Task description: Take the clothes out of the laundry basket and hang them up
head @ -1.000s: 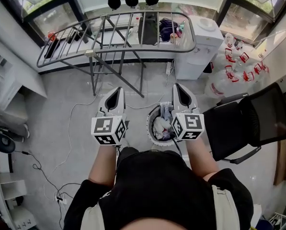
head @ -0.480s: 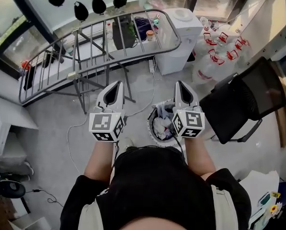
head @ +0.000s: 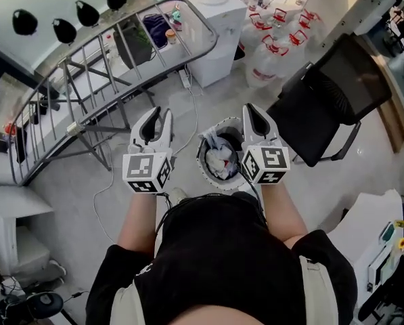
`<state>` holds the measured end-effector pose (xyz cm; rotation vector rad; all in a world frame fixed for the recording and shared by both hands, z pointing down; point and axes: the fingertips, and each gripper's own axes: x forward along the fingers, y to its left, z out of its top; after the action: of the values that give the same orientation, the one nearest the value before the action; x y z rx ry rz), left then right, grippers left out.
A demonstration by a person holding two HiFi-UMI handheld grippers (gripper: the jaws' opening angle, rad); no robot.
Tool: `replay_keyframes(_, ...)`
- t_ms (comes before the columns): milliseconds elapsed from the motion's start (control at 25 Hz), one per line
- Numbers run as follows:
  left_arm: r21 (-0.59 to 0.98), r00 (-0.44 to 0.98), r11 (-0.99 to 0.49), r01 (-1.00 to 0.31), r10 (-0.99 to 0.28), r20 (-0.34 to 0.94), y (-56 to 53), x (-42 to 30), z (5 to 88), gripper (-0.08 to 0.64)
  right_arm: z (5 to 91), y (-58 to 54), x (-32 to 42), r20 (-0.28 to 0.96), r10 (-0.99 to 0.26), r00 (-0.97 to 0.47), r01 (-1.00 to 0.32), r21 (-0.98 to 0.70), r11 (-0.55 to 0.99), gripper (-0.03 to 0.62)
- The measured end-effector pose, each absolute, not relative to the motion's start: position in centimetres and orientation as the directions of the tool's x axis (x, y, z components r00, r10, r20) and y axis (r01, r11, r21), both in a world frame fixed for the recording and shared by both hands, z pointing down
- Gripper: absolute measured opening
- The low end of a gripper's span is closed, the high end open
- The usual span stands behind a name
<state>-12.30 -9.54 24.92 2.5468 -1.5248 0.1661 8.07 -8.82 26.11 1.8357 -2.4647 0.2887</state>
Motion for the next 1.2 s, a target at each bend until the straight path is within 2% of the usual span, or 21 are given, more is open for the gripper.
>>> replay_keyframes(40,0.084,0.503,-0.497,-0.864,-0.843,0.192,-9.8,-11.3,25.5,0.202,26.7,-8.8,8.3,0.168,-0.935,-0.311,-0.947,-0.141,0.289,0.1)
replay_keyframes(80,0.081,0.527,-0.523,-0.849,-0.824,0.206,-10.0,-10.4,26.1,0.254,27.3,-8.8,8.5,0.187,-0.927,-0.324,-0.942,-0.158,0.298,0.169)
replay_keyframes(200,0.088,0.562,-0.559,-0.824,-0.79,0.246,-10.3,-8.5,28.0,0.268,29.6,-8.3,10.1,0.253,-0.918,-0.306,-0.949,-0.153,0.274,0.195)
replay_keyframes(400,0.105,0.587,-0.593,-0.799,-0.729,0.352,-10.0,-5.7,32.4,0.268,33.9,-6.8,12.7,0.367,-0.89,-0.269,-0.961,-0.157,0.226,0.194)
replay_keyframes(680,0.157,0.597,-0.612,-0.775,-0.628,0.499,-8.8,-2.9,40.1,0.268,42.7,-4.5,14.9,0.552,-0.787,-0.275,-0.96,-0.193,0.201,0.192)
replay_keyframes(880,0.195,0.568,-0.586,-0.786,-0.561,0.602,-7.2,-2.8,47.2,0.268,50.4,-3.6,14.8,0.65,-0.703,-0.289,-0.953,-0.124,0.277,0.188)
replay_keyframes(1200,0.248,0.524,-0.533,-0.809,-0.464,0.714,-3.4,-2.8,58.0,0.268,64.6,-1.3,13.4,0.785,-0.512,-0.349,-0.913,-0.16,0.376,0.176)
